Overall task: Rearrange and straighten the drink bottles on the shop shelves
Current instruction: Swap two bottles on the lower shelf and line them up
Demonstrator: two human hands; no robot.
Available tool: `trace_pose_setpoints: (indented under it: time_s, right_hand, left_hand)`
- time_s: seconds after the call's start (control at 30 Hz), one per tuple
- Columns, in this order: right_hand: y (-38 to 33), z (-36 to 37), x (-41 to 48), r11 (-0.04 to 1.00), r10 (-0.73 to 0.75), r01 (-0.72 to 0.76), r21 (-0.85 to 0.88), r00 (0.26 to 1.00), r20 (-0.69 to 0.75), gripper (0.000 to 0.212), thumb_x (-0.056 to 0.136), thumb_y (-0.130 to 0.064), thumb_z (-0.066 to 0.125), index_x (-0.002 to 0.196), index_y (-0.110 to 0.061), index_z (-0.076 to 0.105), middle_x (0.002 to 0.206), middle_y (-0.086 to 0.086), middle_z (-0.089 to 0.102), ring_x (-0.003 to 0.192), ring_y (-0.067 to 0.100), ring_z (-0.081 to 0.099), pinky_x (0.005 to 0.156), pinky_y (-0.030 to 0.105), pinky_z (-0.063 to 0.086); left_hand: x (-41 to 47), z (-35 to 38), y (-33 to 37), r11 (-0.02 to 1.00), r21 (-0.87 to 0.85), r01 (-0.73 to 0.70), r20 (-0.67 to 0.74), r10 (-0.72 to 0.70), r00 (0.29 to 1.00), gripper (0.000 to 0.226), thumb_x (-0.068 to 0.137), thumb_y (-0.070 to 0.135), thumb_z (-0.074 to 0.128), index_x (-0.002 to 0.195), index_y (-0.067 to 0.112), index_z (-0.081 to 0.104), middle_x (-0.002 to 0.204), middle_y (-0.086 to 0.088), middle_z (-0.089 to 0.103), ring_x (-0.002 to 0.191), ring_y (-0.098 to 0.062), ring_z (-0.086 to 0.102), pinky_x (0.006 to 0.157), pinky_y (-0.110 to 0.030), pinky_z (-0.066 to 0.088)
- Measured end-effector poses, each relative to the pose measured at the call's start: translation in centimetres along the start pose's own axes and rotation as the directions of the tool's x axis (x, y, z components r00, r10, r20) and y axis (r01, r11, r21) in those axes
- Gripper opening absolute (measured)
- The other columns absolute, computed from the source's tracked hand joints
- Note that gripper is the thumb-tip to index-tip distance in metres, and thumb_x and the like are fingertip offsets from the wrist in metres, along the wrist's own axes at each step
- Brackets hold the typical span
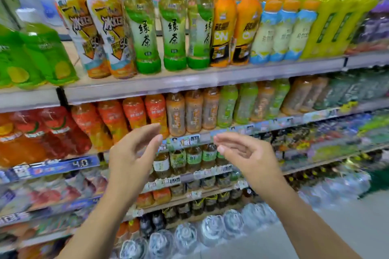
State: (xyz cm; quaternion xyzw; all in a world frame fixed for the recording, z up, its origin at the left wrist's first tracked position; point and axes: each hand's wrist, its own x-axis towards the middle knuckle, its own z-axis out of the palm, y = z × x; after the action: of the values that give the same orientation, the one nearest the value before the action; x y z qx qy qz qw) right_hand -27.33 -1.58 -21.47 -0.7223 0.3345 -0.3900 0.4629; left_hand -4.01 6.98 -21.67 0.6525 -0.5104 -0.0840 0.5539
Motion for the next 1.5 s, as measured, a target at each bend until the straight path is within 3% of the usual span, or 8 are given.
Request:
trace_pose_setpoints:
  time_s: [0.27, 0.43, 0.63, 0.77, 0.9, 1.07, 1.33, 1.5]
  right_hand:
    - [7.5, -7.2, -8.6, 0.961, 0.269, -0.267, 0.070, 0.963, -0.021, 0.040, 0.069, -0.060, 0.076, 0.105, -0.043, 0.073, 0.105, -0.014, 0.077, 0.103, 0.007, 0.071, 0.081, 0.017, 0.053]
    - [11.6, -14.8, -11.1, 0.936, 0.339, -0.339, 0.097, 0.941, 0.018, 0.026, 0.086, -0.024, 0.074, 0.103, -0.043, 0.074, 0.103, -0.012, 0.078, 0.100, 0.007, 0.072, 0.079, 0.016, 0.053]
    - [15.1, -26.4, -11.1, 0.923, 0.367, -0.359, 0.140, 0.930, -0.034, 0.022, 0.085, -0.013, 0.073, 0.087, -0.034, 0.079, 0.093, -0.008, 0.080, 0.090, 0.004, 0.073, 0.073, 0.014, 0.053]
    - [16.6, -30.9, -7.8, 0.933, 0.337, -0.333, 0.140, 0.941, -0.012, 0.016, 0.085, -0.018, 0.073, 0.089, -0.033, 0.077, 0.092, -0.015, 0.079, 0.090, 0.002, 0.072, 0.073, 0.013, 0.053]
    - [17.6, -32.4, -1.4, 0.971, 0.232, -0.228, 0.075, 0.971, -0.059, 0.017, 0.087, -0.029, 0.071, 0.098, -0.042, 0.073, 0.095, -0.022, 0.076, 0.091, -0.004, 0.070, 0.069, 0.017, 0.057]
    - [19.2, -30.8, 8.9, 0.993, 0.099, -0.090, 0.080, 0.987, -0.123, 0.038, 0.090, -0.028, 0.069, 0.127, -0.030, 0.061, 0.123, -0.011, 0.065, 0.113, 0.004, 0.061, 0.098, 0.027, 0.048]
    - [22.2, -29.4, 16.6, 0.991, 0.017, 0.009, 0.132, 0.981, -0.192, 0.043, 0.091, -0.023, 0.068, 0.131, -0.031, 0.055, 0.133, -0.007, 0.056, 0.122, 0.006, 0.049, 0.099, 0.021, 0.039]
    - [23.9, -28.9, 17.7, 0.989, -0.023, 0.053, 0.141, 0.979, -0.205, 0.044, 0.086, -0.026, 0.072, 0.122, -0.046, 0.055, 0.128, -0.017, 0.058, 0.110, -0.019, 0.052, 0.094, 0.008, 0.040]
  left_hand:
    - [-8.2, 7.7, 0.8, 0.975, -0.075, 0.211, 0.080, -0.205, 0.975, 0.024, 0.078, 0.048, 0.060, 0.098, 0.039, 0.072, 0.099, 0.033, 0.069, 0.091, 0.007, 0.066, 0.076, -0.021, 0.052]
    - [-10.4, 15.1, 2.8, 0.963, -0.001, 0.270, 0.091, -0.269, 0.959, 0.022, 0.078, 0.046, 0.061, 0.094, 0.038, 0.072, 0.095, 0.028, 0.072, 0.088, 0.005, 0.067, 0.074, -0.017, 0.053]
    - [-10.8, 26.1, 7.4, 0.952, 0.052, 0.303, 0.066, -0.306, 0.950, 0.016, 0.087, 0.026, 0.068, 0.096, 0.038, 0.070, 0.092, 0.026, 0.072, 0.085, 0.003, 0.068, 0.071, -0.019, 0.054]
    - [-8.3, 31.6, 9.6, 0.949, 0.093, 0.301, 0.068, -0.308, 0.949, 0.017, 0.087, 0.027, 0.069, 0.097, 0.041, 0.068, 0.092, 0.023, 0.072, 0.086, 0.008, 0.065, 0.072, -0.011, 0.052]
    - [-3.4, 35.9, 10.2, 0.939, 0.074, 0.335, 0.036, -0.338, 0.940, 0.016, 0.088, 0.031, 0.068, 0.104, 0.034, 0.068, 0.096, 0.018, 0.071, 0.085, 0.007, 0.065, 0.078, -0.026, 0.057]
    - [4.5, 40.9, 8.8, 0.947, 0.096, 0.308, -0.081, -0.301, 0.950, 0.046, 0.084, 0.042, 0.070, 0.125, 0.024, 0.060, 0.096, 0.015, 0.066, 0.087, 0.001, 0.062, 0.070, -0.021, 0.053]
    - [8.8, 43.5, 4.9, 0.945, 0.098, 0.313, -0.281, -0.276, 0.919, 0.050, 0.078, 0.047, 0.073, 0.122, 0.025, 0.063, 0.105, 0.010, 0.067, 0.091, -0.006, 0.063, 0.077, -0.030, 0.055]
    - [8.3, 42.3, 3.2, 0.946, 0.139, 0.293, -0.392, -0.219, 0.894, 0.037, 0.080, 0.038, 0.075, 0.113, 0.025, 0.064, 0.097, 0.014, 0.062, 0.089, -0.001, 0.059, 0.076, -0.019, 0.046]
